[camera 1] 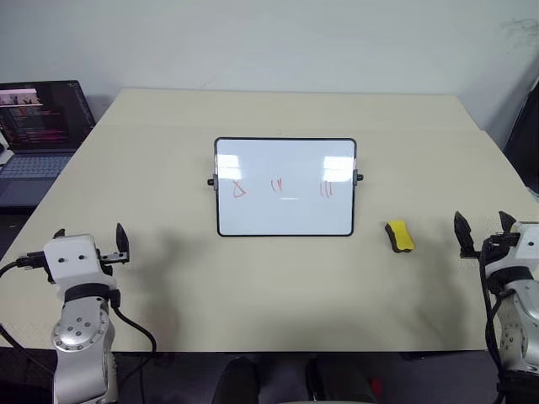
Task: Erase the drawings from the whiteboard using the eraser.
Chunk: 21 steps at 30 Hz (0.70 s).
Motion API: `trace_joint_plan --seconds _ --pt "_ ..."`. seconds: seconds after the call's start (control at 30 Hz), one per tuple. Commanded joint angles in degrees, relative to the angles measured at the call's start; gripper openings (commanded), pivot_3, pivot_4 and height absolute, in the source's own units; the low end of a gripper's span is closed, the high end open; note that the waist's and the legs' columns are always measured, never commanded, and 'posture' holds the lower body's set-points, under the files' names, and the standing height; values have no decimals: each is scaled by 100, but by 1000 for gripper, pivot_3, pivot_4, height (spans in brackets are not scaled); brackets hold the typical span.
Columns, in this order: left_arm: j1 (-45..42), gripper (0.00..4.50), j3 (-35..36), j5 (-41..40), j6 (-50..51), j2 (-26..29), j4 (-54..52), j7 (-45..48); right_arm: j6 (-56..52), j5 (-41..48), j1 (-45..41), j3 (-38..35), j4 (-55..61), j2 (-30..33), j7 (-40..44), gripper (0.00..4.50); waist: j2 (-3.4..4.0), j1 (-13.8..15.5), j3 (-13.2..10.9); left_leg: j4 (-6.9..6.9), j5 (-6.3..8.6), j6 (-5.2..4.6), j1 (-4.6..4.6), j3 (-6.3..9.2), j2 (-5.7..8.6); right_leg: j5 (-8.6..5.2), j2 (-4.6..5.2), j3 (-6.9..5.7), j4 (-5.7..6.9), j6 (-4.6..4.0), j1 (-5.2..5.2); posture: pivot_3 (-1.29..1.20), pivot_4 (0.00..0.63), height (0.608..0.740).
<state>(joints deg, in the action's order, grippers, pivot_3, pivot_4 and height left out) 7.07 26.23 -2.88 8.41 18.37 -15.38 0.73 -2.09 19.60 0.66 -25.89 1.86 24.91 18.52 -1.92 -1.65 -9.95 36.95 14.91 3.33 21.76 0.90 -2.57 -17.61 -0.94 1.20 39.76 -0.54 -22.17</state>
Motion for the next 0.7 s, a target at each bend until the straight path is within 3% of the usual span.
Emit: trace_joint_plan --seconds 0.03,0.27,0.5,0.57,0.7 --pt "-162 4500 -109 74 -202 -51 145 -59 -274 162 32 -163 339 94 -56 4473 0 1 0 0 0 0 0 0 0 -1 0 2 1 1 0 0 150 740" --pt "-465 4500 -51 -278 -389 292 357 476 -358 211 153 -176 748 143 22 4473 1 -4 1 1 0 0 1 -3 1 -2 0 0 3 4 -4 0 150 740" --pt "-804 4500 38 -1434 -166 989 134 1792 -1060 494 -186 213 1258 88 55 4473 1 -4 0 3 -1 1 -4 -4 -1 -4 -1 1 11 7 -2 0 150 740" --pt "-1076 4500 -191 -1771 70 1293 152 2390 -1342 494 -177 424 1682 -107 -210 4473 1 6 0 4 -1 2 -3 -4 0 -7 -1 0 10 12 -3 0 150 740" --pt "-1766 4500 -1391 -2438 817 1874 -143 4047 -2686 620 62 760 2690 42 -548 4473 7 105 -3 4 -3 5 10 8 5 -7 -1 -20 9 12 -6 0 150 740"
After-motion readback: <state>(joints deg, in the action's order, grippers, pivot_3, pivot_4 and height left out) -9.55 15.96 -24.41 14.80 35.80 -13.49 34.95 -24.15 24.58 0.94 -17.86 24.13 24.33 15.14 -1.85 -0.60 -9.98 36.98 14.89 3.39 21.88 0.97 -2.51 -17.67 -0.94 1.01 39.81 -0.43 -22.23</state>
